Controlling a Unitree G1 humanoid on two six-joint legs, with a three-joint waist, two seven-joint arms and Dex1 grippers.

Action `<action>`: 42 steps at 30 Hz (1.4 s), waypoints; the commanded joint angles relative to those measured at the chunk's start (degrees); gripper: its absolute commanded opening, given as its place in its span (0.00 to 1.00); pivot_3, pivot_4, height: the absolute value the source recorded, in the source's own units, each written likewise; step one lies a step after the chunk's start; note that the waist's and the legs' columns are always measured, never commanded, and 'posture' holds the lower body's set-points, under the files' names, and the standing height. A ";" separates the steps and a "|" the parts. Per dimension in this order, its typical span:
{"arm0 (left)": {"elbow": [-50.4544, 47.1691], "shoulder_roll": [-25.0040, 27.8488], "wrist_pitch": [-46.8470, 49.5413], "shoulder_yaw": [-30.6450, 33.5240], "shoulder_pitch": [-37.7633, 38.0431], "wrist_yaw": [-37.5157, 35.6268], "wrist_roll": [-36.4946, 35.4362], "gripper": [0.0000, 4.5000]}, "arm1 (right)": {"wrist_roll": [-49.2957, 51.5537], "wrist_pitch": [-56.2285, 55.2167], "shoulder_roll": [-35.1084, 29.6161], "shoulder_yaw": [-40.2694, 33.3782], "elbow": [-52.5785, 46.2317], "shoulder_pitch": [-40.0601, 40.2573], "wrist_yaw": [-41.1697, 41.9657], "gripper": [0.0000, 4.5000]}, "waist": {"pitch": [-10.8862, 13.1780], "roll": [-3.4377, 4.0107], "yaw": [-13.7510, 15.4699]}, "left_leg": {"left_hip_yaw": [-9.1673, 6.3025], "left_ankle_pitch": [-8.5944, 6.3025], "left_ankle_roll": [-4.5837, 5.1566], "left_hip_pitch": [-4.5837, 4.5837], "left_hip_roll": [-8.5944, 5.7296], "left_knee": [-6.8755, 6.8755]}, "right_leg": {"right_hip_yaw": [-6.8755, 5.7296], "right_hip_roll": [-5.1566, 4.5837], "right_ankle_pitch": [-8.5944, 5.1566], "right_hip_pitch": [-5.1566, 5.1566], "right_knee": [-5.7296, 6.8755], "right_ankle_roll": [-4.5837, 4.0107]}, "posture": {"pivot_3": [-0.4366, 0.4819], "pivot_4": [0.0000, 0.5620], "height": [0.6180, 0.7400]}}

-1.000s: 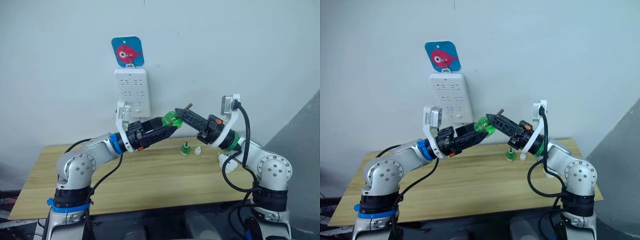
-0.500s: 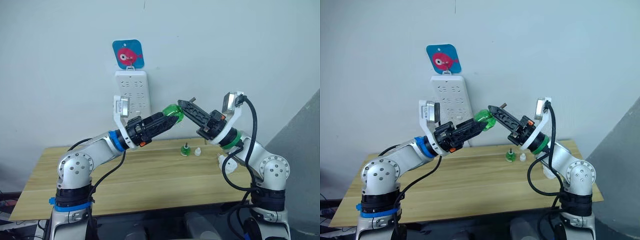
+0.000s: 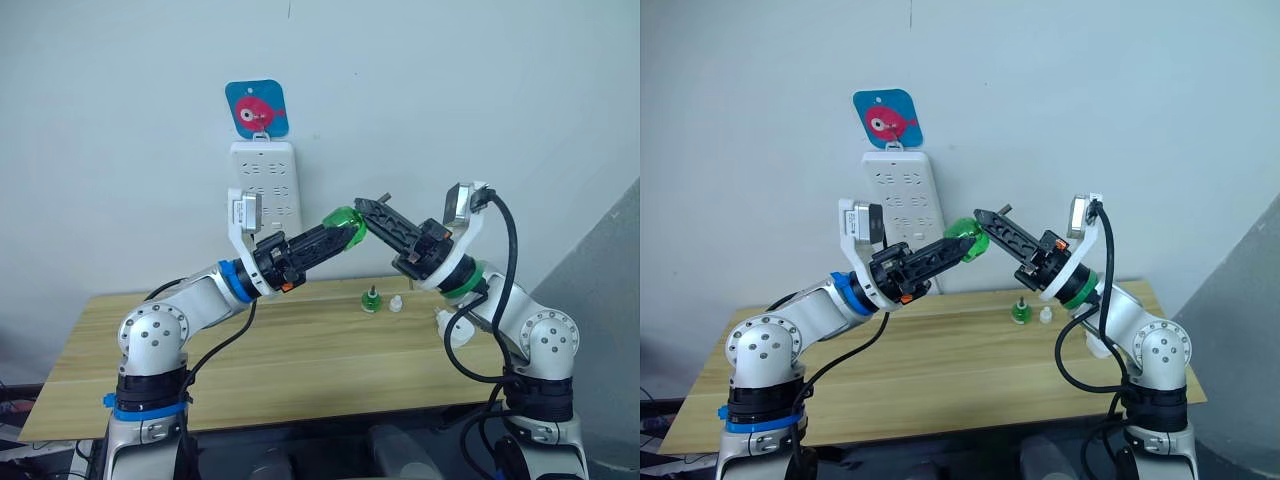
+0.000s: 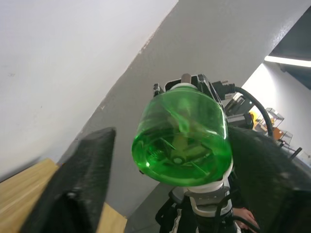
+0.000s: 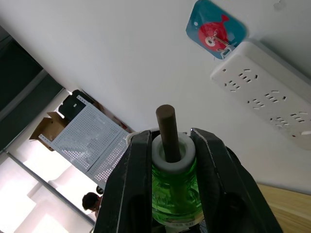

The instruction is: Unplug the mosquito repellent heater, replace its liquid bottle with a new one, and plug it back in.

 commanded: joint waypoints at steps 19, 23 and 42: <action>0.08 -0.70 -2.88 0.42 0.06 -1.01 2.04 0.52 | 2.35 -4.09 -1.55 0.87 -2.44 1.14 0.28 0.67 | -0.27 0.09 0.00 | 0.02 0.00 0.00 0.00 0.00 0.00 | 0.03 0.01 0.00 0.00 0.00 0.00 | 0.28 0.00 0.61; 0.24 -0.09 -2.76 0.31 0.62 -1.60 2.78 0.52 | 0.80 -4.10 -4.51 -0.50 -2.80 2.97 -0.42 1.00 | -0.30 0.09 0.01 | 0.02 0.00 0.00 0.00 0.00 0.00 | 0.03 0.01 0.00 0.00 0.00 0.00 | 0.28 0.00 0.61; -2.08 10.96 -17.89 -14.29 10.39 -19.35 35.33 0.52 | -60.02 -0.06 -39.63 16.80 7.20 5.54 20.04 1.00 | 0.64 0.12 0.24 | 0.37 -0.08 0.14 0.09 0.05 -0.05 | 0.36 0.12 -0.02 0.03 -0.23 0.02 | 0.27 0.20 0.61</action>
